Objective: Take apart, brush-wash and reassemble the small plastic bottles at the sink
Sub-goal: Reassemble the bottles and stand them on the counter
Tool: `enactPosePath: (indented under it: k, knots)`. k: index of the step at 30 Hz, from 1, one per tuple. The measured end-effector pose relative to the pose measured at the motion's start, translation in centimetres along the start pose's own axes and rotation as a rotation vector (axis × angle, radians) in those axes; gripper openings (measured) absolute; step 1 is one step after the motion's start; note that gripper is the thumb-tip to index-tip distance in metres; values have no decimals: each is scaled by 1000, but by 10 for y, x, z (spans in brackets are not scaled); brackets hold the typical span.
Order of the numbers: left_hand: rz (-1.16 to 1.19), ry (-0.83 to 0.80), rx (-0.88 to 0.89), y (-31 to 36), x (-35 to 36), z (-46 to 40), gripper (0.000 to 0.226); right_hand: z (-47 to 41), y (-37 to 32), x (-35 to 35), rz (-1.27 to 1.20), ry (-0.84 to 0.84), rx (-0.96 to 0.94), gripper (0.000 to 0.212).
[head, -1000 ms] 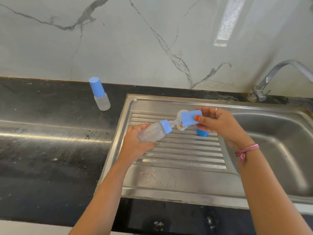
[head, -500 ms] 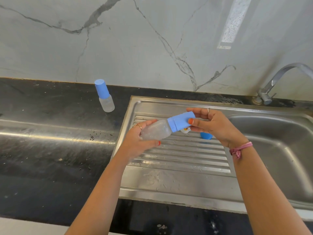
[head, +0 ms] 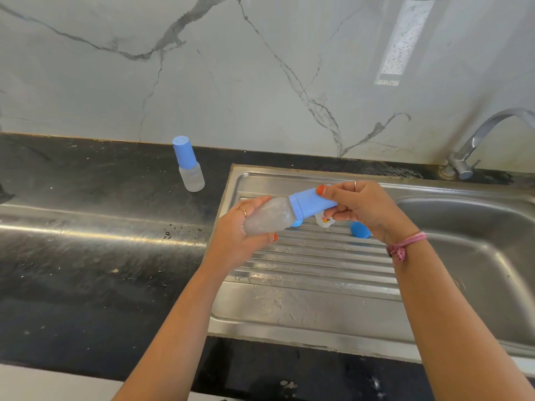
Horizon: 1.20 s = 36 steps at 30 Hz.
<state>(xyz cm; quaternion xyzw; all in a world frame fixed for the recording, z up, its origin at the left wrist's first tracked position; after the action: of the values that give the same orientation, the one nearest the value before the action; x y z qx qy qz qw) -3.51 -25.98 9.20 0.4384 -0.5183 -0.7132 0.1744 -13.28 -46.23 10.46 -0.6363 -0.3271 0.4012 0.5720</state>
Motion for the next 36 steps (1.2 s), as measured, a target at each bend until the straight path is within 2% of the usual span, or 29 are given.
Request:
enactPosePath:
  k: [5, 9, 11, 15, 19, 22, 25, 27, 31, 34, 36]
  knots:
    - [71, -37, -83, -17, -7, 0, 64, 2, -1, 14, 103, 34, 27, 56]
    - [151, -26, -132, -32, -18, -1, 69, 9, -1, 39, -76, -152, 34, 52]
    - [155, -32, -131, -35, -21, -1, 69, 10, 0, 49, -96, -182, 19, 47]
    - [167, 5, -115, -40, -26, 0, 70, 8, 0, 60, -99, 17, -1, 22]
    - [193, 79, -93, -39, -30, 4, 68, 7, -5, 74, -66, 167, -2, 25]
    - [226, 75, -104, -46, -34, 3, 68, 4, -8, 89, -75, 68, 4, 18]
    - [255, 57, -124, -53, -43, -1, 67, 5, -6, 103, -137, -122, -5, 33]
    - [240, 51, -125, -56, -49, -3, 67, 3, -5, 105, -183, -103, -19, 38]
    - [224, 83, -134, -59, -51, -5, 68, -3, -7, 112, -157, 80, -58, 18]
    - [242, 112, -140, -60, -52, -5, 66, -9, -6, 123, -156, 149, -70, 29]
    - [261, 139, -152, -64, -58, -7, 67, -15, -6, 131, -126, 77, -61, 37]
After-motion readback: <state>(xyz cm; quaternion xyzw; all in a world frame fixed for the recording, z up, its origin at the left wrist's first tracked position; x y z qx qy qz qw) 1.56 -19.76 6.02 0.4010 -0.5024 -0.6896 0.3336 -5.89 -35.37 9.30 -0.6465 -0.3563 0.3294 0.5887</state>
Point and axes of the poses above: each hand's wrist, its own z-axis away from the middle knuckle, its own x-axis out of the palm, y = z × x, the point moved 9 cm from there along -z, towards the middle knuckle, and after that the axes turned 13 degrees about -x, right-handed, at the moved point
